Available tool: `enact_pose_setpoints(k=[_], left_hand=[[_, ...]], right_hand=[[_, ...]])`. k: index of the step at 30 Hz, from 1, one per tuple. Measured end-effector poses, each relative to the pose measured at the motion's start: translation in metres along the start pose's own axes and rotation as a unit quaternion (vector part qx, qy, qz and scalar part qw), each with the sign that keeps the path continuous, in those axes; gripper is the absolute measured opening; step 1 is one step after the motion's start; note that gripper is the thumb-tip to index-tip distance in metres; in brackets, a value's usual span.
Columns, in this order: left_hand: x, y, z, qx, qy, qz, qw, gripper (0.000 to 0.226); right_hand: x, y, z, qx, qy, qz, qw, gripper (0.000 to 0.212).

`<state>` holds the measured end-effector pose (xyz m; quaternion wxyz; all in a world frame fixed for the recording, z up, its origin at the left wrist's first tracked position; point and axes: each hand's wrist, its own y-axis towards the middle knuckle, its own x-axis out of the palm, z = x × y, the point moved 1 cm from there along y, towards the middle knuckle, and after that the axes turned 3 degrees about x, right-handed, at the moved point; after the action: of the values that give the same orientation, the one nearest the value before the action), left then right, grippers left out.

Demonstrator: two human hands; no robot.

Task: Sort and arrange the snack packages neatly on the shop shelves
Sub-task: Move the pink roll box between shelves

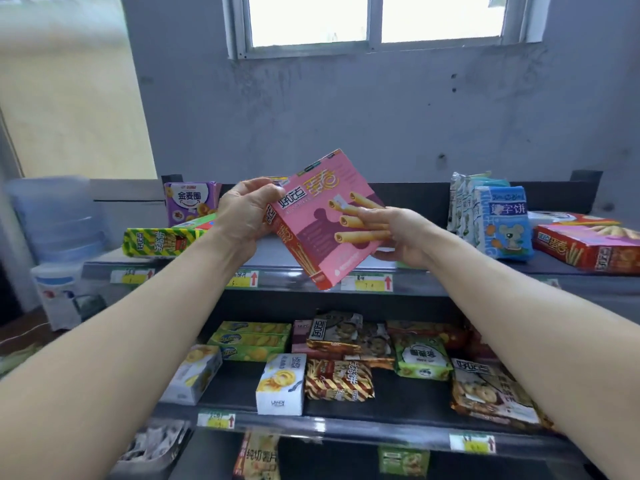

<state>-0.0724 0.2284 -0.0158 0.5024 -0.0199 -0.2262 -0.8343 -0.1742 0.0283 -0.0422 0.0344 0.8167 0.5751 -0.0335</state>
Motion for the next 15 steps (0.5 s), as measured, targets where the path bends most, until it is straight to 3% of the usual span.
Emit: enact_pose_setpoints(k=[2, 8, 11, 13, 15], left_hand=[[-0.003, -0.019, -0.001, 0.011, 0.008, 0.025, 1.0, 0.019], [-0.008, -0.059, -0.012, -0.012, 0.037, 0.109, 0.993, 0.044], [-0.002, -0.071, -0.026, -0.075, 0.067, 0.122, 0.987, 0.057], [0.005, -0.079, -0.037, -0.15, 0.112, 0.086, 0.979, 0.046], [0.012, -0.087, -0.048, -0.225, 0.164, 0.035, 0.96, 0.015]], right_hand=[[-0.005, -0.011, 0.012, 0.053, -0.011, -0.066, 0.996, 0.033], [0.008, -0.039, 0.038, 0.084, -0.059, -0.095, 0.99, 0.05], [0.007, -0.05, 0.044, 0.073, -0.064, -0.073, 0.993, 0.038], [0.004, -0.059, 0.049, 0.08, -0.078, -0.064, 0.992, 0.034], [-0.003, -0.07, 0.058, 0.103, -0.098, -0.066, 0.988, 0.04]])
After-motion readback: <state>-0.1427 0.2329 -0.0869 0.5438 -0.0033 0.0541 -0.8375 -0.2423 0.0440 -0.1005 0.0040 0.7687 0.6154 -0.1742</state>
